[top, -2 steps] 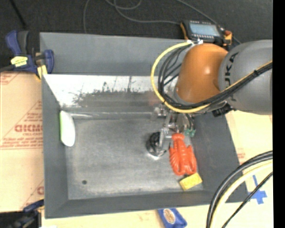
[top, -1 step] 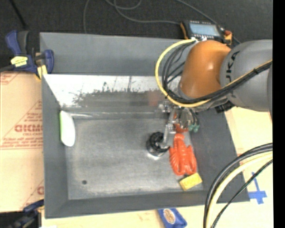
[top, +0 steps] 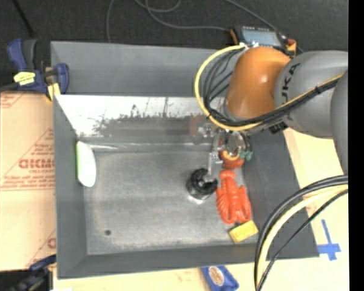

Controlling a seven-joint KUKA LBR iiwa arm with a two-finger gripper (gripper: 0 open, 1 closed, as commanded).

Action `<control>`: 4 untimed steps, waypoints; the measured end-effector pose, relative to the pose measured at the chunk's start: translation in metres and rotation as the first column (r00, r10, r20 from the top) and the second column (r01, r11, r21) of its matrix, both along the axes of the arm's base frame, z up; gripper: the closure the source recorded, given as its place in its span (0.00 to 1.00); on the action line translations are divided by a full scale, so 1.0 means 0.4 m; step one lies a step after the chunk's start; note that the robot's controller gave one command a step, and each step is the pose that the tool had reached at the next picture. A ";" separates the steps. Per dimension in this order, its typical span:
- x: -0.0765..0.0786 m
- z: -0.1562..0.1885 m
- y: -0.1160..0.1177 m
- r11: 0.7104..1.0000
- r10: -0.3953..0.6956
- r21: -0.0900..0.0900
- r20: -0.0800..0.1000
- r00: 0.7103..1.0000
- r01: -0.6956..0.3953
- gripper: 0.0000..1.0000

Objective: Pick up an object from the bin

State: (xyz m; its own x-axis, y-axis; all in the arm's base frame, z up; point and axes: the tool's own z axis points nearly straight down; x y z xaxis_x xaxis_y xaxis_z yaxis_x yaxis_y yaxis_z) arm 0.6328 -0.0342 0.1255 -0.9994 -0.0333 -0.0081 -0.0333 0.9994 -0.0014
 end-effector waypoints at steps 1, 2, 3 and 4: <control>-0.025 -0.035 -0.030 1.000 0.002 0.001 -0.004 1.000 -0.002 0.00; 0.012 -0.093 -0.037 0.988 -0.153 0.002 -0.001 0.988 0.153 0.00; 0.051 -0.111 -0.105 0.999 0.031 0.004 -0.005 0.999 -0.031 1.00; 0.051 -0.111 -0.105 1.000 0.031 0.004 -0.005 1.000 -0.031 1.00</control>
Offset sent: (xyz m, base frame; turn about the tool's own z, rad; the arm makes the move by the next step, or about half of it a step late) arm 0.0172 -0.0142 -0.0555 0.2430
